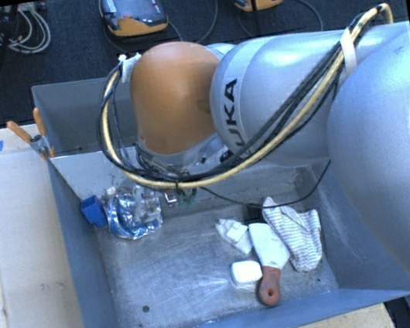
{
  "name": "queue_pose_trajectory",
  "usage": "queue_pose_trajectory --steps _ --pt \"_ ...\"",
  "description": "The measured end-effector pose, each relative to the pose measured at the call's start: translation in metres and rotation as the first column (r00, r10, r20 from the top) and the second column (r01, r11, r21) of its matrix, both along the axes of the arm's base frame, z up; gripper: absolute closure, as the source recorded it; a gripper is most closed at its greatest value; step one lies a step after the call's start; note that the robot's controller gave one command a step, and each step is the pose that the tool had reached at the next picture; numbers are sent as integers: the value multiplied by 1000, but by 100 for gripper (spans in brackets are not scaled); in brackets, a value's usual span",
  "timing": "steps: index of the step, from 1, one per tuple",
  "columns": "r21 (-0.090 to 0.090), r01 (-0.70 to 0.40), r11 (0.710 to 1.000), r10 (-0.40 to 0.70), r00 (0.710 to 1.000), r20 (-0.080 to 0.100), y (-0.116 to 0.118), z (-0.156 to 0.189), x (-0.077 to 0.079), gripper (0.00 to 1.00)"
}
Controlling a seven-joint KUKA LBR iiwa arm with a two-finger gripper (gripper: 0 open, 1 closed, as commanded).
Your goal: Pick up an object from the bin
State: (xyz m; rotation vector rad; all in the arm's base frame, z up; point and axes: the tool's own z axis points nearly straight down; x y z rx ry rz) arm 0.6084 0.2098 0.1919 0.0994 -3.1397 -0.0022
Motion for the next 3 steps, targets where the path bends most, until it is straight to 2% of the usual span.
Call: queue_pose_trajectory --steps 1,2,3 --pt "-3 44 999 -44 999 0 -25 0 5 100" --pt "-2 39 999 -39 999 0 -22 0 6 100" --pt "-1 -192 981 192 981 10 -2 -3 6 100"
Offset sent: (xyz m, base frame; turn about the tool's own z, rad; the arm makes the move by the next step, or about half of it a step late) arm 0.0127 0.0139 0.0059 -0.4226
